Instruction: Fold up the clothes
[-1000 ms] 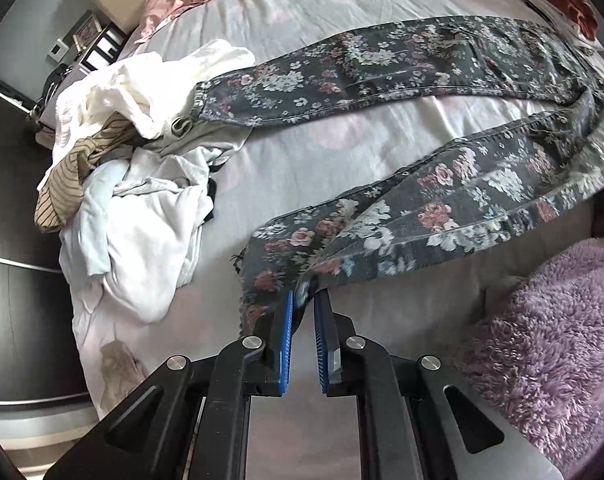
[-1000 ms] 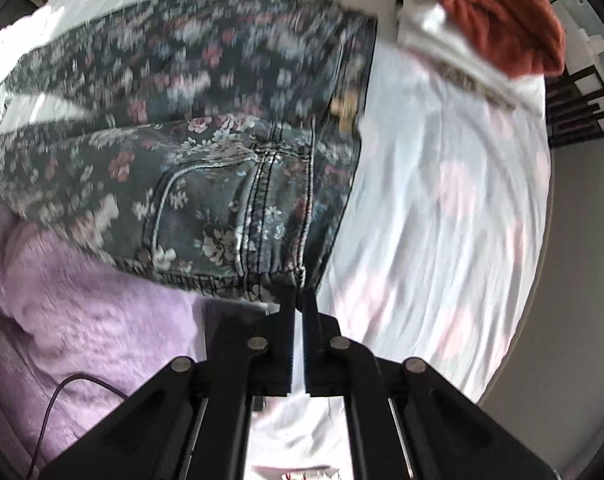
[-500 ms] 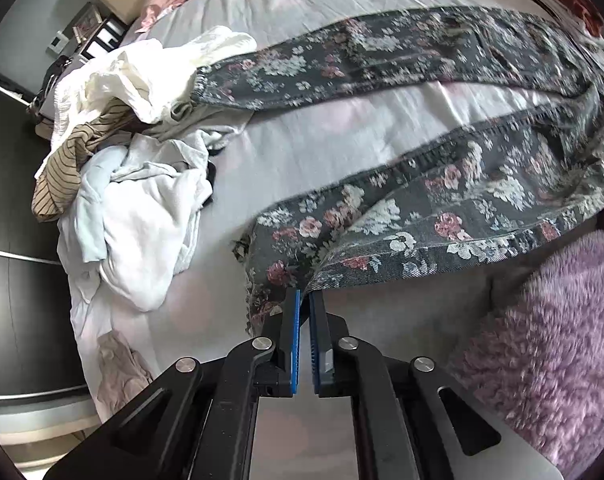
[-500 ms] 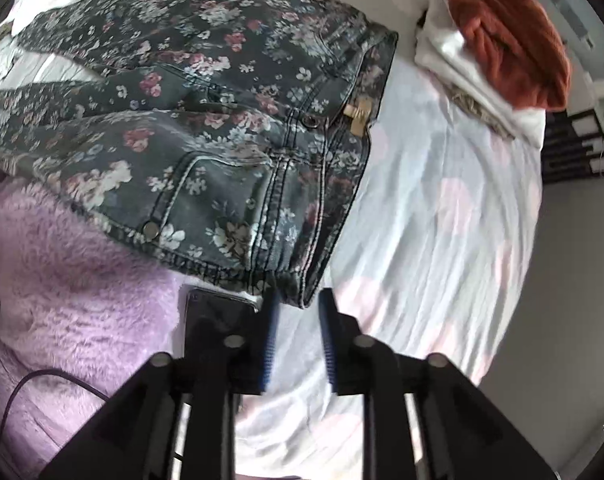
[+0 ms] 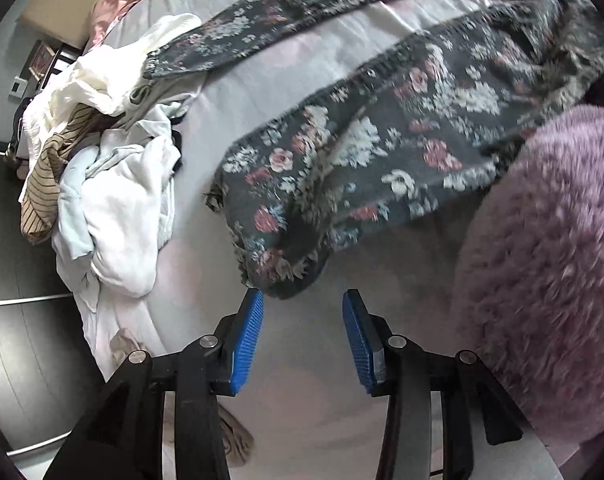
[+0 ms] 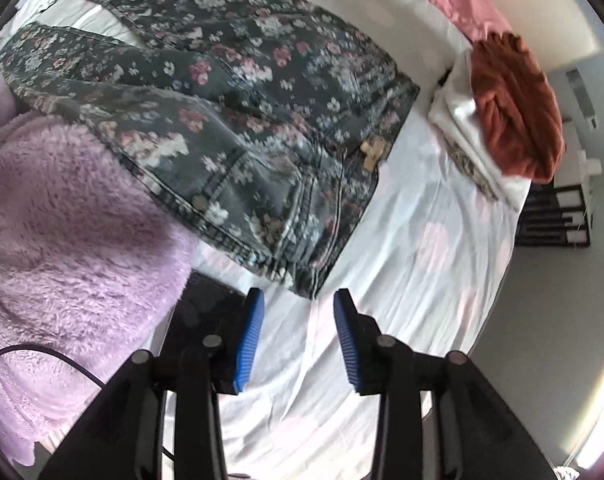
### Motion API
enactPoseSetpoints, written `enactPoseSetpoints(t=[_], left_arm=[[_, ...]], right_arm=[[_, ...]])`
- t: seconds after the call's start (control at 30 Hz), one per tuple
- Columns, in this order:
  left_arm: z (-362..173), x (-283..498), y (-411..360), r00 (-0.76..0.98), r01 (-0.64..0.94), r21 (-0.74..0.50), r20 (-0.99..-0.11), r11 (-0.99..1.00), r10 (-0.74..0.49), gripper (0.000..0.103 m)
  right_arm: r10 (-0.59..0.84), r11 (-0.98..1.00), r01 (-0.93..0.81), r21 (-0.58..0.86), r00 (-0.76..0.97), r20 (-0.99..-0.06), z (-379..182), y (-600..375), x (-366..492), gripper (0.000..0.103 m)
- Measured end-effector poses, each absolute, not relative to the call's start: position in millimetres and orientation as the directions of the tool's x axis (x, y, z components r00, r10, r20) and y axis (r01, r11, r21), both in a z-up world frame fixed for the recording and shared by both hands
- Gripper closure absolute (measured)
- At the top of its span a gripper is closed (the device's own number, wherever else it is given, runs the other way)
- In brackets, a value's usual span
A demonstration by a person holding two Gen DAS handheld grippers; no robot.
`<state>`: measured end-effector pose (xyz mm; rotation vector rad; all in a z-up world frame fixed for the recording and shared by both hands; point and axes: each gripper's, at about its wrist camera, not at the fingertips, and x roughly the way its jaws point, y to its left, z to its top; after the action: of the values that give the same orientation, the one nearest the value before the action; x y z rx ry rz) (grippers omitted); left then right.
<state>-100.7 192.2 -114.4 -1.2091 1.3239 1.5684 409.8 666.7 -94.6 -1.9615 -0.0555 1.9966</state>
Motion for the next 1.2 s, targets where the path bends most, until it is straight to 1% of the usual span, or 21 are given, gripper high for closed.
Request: enactPoseSetpoints(t=[0.1,0.23,0.27,0.3,0.47,0.6,0.73,0.8,0.83,0.9,1.03,1.2], left_arm=[[-121,-100,191,-0.301,-0.934,0.298,-0.954,-0.196,-0.017,0.059],[-134,-102,195,-0.330,-0.922,0.325,-0.944,-0.210,-0.014,0.060],[-137,-102,196,-0.326,-0.922,0.321,-0.945,-0.218,-0.013,0.060],[-139,-103,196,-0.323,-0.921,0.316,-0.947,-0.230,-0.007,0.060],[-144,-108,198,-0.334,-0.910,0.320,-0.943,-0.265,0.009,0.060],[-144,-108,199,-0.346,-0.904,0.328,-0.938,-0.275,0.019,0.060],[-141,-110,198,-0.354,-0.894,0.326,-0.935,-0.306,0.036,0.060],[-140,-111,197,-0.358,-0.889,0.327,-0.933,-0.320,0.044,0.061],[-139,-111,197,-0.359,-0.887,0.325,-0.932,-0.327,0.050,0.065],[-138,-110,196,-0.365,-0.882,0.324,-0.929,-0.341,0.062,0.069],[-137,-109,192,-0.357,-0.881,0.303,-0.930,-0.362,0.091,0.069],[-136,-107,192,-0.374,-0.884,0.321,-0.922,-0.339,0.100,0.069]], right_arm=[[0.294,-0.940,-0.187,-0.284,-0.027,-0.956,-87,658,407,0.068],[0.344,-0.930,-0.151,-0.334,-0.041,-0.938,-93,651,403,0.068],[0.353,-0.929,-0.137,-0.344,-0.041,-0.935,-95,648,403,0.067],[0.360,-0.928,-0.122,-0.352,-0.042,-0.932,-96,646,404,0.063],[0.409,-0.912,-0.005,-0.409,-0.023,-0.912,-112,630,404,0.062],[0.415,-0.905,0.091,-0.415,-0.023,-0.909,-131,619,396,0.062],[0.432,-0.892,0.124,-0.434,-0.046,-0.901,-144,613,387,0.062],[0.436,-0.889,0.125,-0.441,-0.062,-0.898,-149,611,384,0.064],[0.442,-0.886,0.120,-0.448,-0.073,-0.894,-151,610,383,0.066],[0.450,-0.884,0.097,-0.458,-0.093,-0.888,-151,610,381,0.082],[0.451,-0.888,0.040,-0.458,-0.112,-0.885,-147,614,379,0.084],[0.453,-0.890,0.010,-0.457,-0.110,-0.885,-146,614,378,0.084]])
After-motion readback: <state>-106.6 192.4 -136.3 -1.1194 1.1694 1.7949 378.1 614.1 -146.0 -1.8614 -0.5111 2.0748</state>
